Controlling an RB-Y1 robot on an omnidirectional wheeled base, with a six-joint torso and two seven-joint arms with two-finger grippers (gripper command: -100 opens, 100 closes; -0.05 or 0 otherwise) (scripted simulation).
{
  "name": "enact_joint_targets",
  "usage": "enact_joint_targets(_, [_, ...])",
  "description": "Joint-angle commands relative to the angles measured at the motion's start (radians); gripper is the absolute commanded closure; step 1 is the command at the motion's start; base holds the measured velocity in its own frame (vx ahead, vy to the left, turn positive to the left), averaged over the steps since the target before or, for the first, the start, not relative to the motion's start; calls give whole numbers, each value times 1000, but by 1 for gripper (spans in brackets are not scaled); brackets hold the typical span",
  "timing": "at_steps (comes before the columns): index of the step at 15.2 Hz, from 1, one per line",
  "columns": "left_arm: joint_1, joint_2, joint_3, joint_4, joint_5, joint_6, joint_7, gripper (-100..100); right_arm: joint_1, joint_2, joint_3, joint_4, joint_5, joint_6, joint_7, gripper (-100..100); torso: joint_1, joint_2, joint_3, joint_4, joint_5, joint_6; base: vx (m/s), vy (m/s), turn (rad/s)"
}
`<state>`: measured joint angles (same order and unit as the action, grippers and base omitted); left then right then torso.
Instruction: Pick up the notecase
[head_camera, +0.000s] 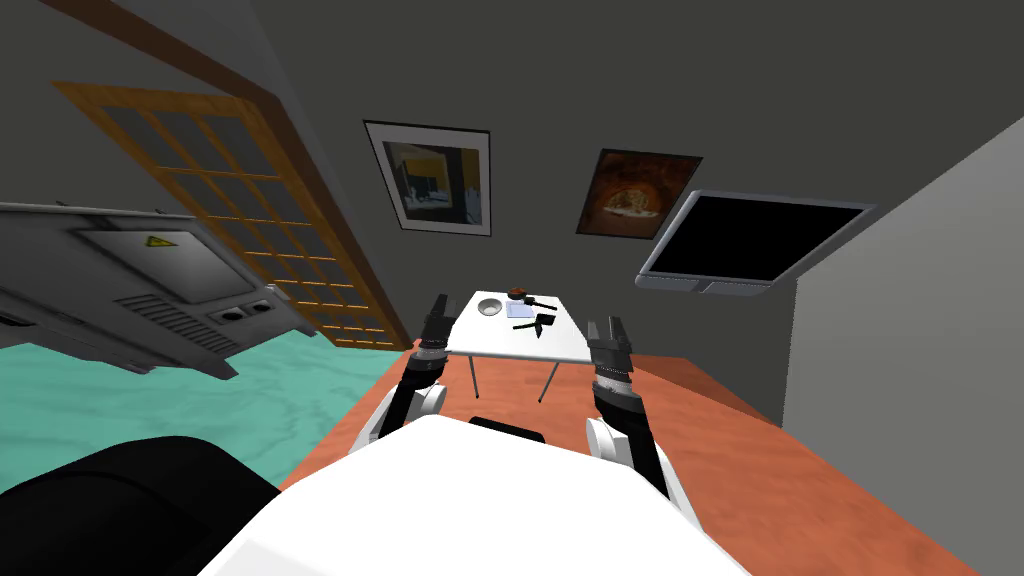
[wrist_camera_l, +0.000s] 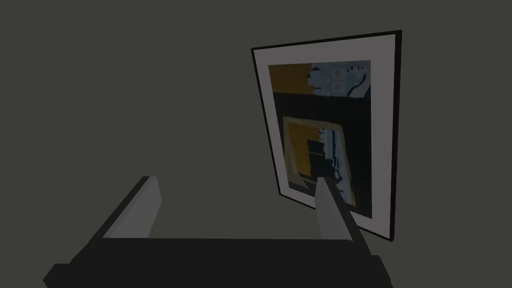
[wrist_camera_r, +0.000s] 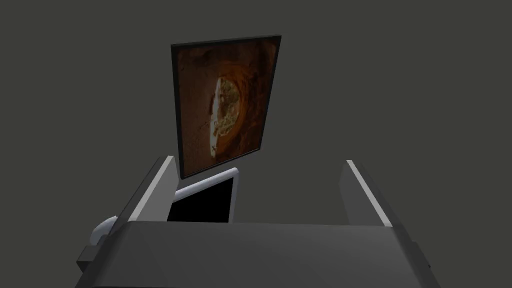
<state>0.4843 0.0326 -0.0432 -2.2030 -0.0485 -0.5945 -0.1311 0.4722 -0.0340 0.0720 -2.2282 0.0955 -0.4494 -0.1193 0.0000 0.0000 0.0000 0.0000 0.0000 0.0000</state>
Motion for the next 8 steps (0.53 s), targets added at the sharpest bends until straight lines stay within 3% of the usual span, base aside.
enact_joint_targets(1, [0,0,0,0,0,0,0,0,2,-45,8,20,12,-8,-1,-100,0,0,0,0,0,0,-23,-17,89])
enact_joint_targets(2, [0,0,0,0,0,0,0,0,2,-45,8,20,12,-8,-1,-100,-1,1,0,0,0,0,-43,-32,102])
enact_joint_targets(8, [0,0,0,0,0,0,0,0,9,-174,34,88,52,-36,-5,-100,-5,5,3,1,-1,0,-65,-58,109])
